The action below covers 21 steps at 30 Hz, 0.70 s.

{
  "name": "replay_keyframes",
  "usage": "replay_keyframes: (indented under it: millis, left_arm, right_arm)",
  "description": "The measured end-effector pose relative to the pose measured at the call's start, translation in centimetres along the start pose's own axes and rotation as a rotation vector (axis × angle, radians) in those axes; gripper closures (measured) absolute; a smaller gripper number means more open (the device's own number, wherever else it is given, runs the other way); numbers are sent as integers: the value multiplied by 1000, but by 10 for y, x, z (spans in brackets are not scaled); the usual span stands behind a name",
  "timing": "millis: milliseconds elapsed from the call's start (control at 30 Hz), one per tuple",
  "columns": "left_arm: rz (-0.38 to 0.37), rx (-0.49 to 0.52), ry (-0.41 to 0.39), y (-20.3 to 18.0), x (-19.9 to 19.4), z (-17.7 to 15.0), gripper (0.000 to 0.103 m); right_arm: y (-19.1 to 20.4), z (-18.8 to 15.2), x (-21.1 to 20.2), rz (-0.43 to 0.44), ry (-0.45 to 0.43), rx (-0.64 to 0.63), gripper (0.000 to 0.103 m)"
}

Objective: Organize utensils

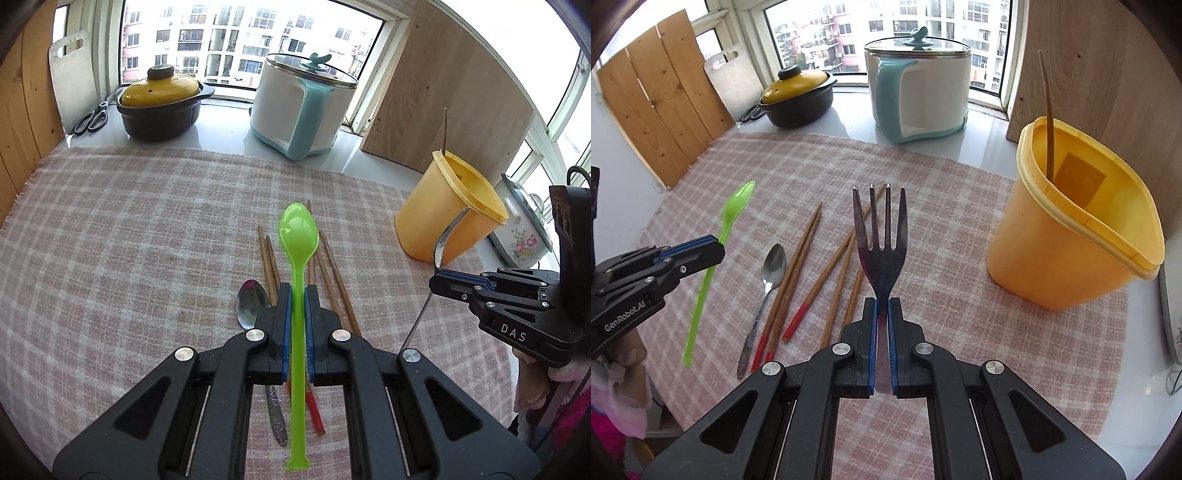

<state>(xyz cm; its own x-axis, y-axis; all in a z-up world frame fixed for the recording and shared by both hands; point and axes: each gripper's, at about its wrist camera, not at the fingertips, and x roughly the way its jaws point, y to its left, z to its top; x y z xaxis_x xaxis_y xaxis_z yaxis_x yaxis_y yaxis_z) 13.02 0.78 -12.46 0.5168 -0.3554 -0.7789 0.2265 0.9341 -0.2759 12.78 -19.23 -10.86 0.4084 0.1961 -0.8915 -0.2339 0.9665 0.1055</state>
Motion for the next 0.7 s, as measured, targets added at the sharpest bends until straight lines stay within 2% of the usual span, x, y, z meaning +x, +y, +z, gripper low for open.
replay_keyframes:
  millis: [700]
  left_arm:
    - [-10, 6, -15, -5, -7, -1, 99]
  right_arm:
    - [9, 7, -22, -18, -69, -36, 99]
